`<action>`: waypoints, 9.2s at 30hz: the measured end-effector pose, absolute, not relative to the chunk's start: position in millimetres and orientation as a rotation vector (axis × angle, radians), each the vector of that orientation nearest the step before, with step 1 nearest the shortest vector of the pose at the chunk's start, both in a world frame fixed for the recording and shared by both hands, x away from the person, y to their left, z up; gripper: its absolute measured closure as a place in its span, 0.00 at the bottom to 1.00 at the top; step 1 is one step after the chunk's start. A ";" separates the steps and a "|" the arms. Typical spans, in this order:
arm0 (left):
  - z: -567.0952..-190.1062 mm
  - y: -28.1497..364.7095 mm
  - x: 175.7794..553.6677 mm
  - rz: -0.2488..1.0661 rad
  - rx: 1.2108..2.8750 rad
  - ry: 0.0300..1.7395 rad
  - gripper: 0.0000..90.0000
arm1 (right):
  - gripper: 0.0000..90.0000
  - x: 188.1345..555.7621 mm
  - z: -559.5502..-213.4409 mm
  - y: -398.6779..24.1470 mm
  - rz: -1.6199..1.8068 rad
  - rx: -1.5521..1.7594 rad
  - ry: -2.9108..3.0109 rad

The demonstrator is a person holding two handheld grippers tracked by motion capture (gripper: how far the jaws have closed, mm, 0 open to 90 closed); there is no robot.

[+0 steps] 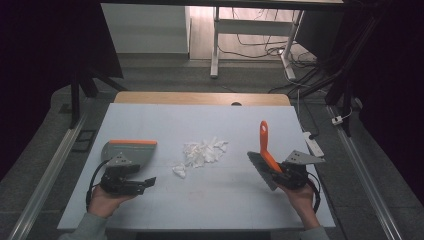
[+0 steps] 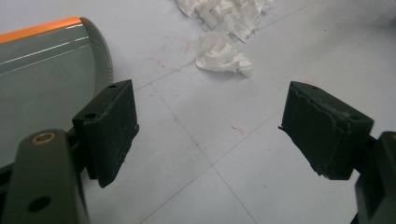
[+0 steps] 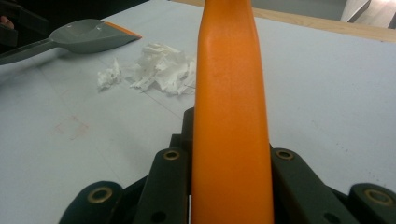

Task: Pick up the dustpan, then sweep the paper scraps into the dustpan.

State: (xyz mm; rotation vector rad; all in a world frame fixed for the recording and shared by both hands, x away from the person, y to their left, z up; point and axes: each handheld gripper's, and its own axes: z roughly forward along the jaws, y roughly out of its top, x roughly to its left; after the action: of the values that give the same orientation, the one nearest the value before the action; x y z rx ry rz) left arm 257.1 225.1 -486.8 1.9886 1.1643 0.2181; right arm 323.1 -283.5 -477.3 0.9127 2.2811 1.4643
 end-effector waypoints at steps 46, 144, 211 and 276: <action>-457.0 262.3 257.1 0.290 1.889 1.452 0.20 | 0.85 323.7 -475.5 -285.9 1.459 0.923 2.246; -526.2 293.7 275.4 0.150 1.829 1.740 0.68 | 0.85 322.7 -480.6 -281.6 1.402 0.899 2.271; -467.3 276.1 246.1 0.205 2.059 1.022 0.68 | 0.85 318.5 -467.4 -277.7 1.468 0.899 2.205; -494.5 281.9 231.4 -0.008 2.341 0.865 0.68 | 0.85 370.6 -464.6 -218.3 1.471 0.929 2.228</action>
State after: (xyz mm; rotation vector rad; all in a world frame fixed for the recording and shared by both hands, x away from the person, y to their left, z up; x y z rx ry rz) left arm 231.4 281.9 -494.5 2.3415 0.8650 -0.0083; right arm 370.6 -218.3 -464.6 0.9286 2.2279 1.4710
